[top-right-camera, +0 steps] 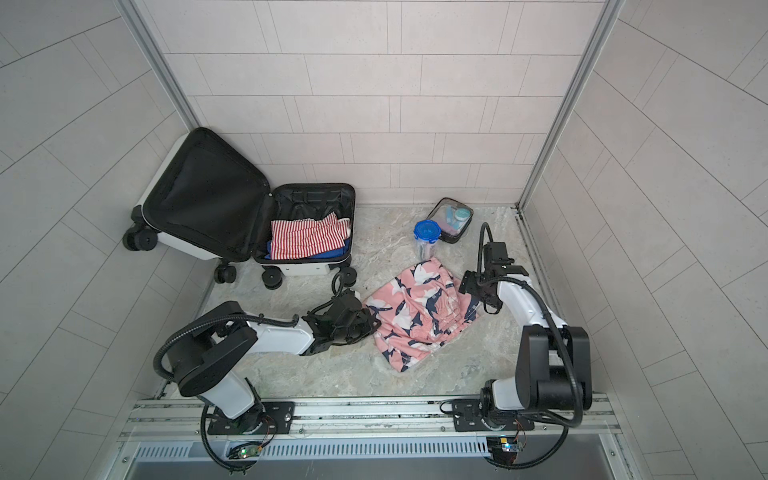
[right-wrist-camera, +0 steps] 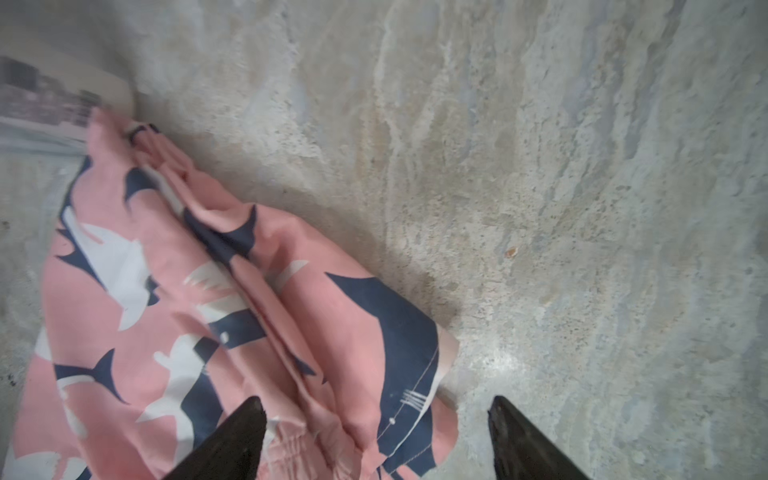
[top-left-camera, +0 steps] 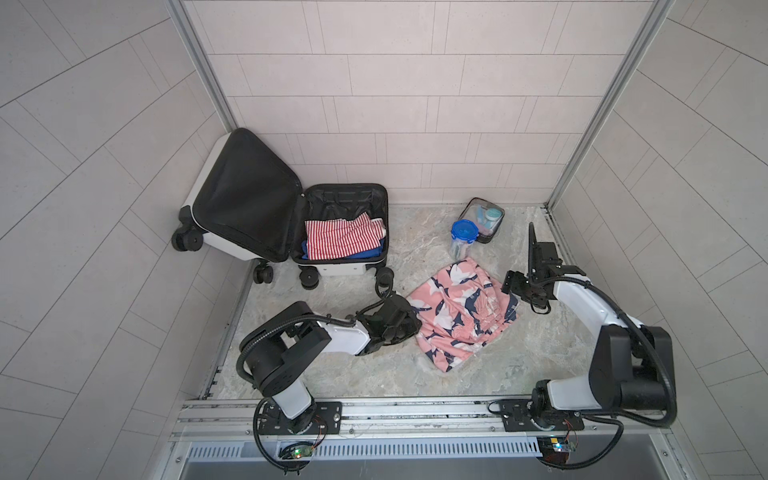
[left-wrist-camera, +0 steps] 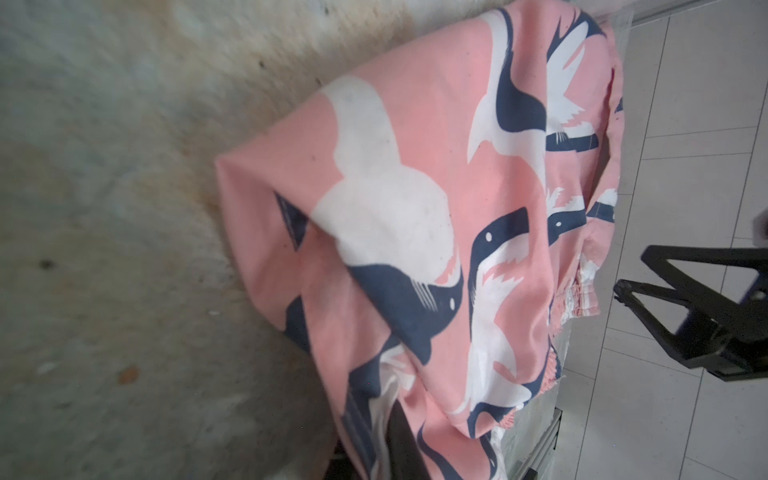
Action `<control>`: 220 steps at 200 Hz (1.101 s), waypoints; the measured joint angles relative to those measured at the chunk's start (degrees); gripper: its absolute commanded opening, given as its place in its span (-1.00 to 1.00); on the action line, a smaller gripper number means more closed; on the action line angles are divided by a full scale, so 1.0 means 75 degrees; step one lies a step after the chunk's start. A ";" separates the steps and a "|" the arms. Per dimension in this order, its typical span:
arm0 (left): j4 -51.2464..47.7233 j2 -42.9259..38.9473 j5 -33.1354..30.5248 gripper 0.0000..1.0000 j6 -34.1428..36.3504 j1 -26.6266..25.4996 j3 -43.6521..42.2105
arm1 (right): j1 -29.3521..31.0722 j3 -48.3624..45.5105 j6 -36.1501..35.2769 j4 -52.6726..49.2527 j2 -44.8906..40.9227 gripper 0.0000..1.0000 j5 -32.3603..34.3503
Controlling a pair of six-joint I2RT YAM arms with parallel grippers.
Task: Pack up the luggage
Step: 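Reposition both grippers onto opposite edges of the pink shark-print garment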
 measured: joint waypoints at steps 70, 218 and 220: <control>-0.0178 0.0006 0.0055 -1.00 0.0038 0.0105 0.0055 | -0.0271 0.0044 0.0108 0.0912 0.1335 0.62 -0.1183; -0.1647 -0.1387 -0.0140 -1.00 0.0629 0.0589 -0.0006 | 0.0734 -0.2471 0.0892 0.1644 -0.1040 -0.76 -0.1609; -0.1679 -0.1431 -0.0149 -1.00 0.0641 0.0597 -0.0015 | 0.0799 -0.2495 0.0912 0.1638 -0.1105 -0.77 -0.1577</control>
